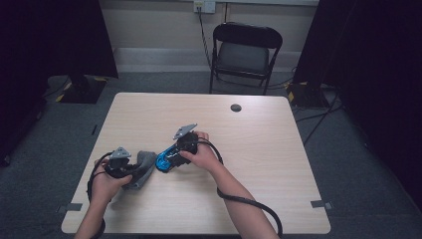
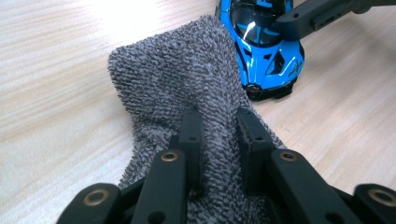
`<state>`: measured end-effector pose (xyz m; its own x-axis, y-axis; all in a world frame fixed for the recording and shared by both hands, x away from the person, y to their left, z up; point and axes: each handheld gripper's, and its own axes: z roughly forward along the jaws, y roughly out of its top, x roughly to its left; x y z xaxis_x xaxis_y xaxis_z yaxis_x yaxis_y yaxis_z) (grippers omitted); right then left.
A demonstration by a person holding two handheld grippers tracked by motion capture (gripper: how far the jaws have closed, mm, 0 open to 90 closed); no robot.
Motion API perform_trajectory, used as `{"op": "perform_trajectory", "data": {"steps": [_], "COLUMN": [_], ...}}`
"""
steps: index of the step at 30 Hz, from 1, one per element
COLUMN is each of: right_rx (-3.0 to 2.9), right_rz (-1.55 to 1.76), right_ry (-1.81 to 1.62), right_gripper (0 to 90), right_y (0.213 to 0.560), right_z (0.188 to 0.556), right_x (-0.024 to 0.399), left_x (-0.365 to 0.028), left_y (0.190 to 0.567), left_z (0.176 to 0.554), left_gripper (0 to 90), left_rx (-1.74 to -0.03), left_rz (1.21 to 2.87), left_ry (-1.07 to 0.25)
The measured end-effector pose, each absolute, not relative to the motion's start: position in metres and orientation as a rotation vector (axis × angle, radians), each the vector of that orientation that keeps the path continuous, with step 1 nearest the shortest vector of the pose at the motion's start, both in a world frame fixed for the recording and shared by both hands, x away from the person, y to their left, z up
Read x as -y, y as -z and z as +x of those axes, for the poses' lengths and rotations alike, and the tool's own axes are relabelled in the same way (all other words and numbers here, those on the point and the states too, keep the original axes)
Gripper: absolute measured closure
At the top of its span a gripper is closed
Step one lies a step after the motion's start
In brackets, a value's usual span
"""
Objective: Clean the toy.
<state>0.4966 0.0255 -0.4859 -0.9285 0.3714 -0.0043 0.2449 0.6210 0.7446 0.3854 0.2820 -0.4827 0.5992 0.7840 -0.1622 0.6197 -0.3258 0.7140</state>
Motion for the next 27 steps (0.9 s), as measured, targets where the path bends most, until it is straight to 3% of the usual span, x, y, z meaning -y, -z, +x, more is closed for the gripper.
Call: {"op": "perform_trajectory", "data": {"steps": [17,27], "right_rx": [-2.676,-2.673], "right_rz": [0.522,0.524], "right_ry": [-1.206,-1.204], "right_gripper": [4.2,4.2], "right_y": [0.487,0.487], "right_z": [0.496,0.496], "right_x": [-0.024,-0.024], "left_x": [-0.297,-0.293], "left_y": [0.468,0.447], "left_z": [0.375,0.405], "left_gripper": [74.7,74.5], "left_rx": [-1.103,-1.082], "left_rz": [2.046,1.977], "left_ry": [-0.257,-0.309]}}
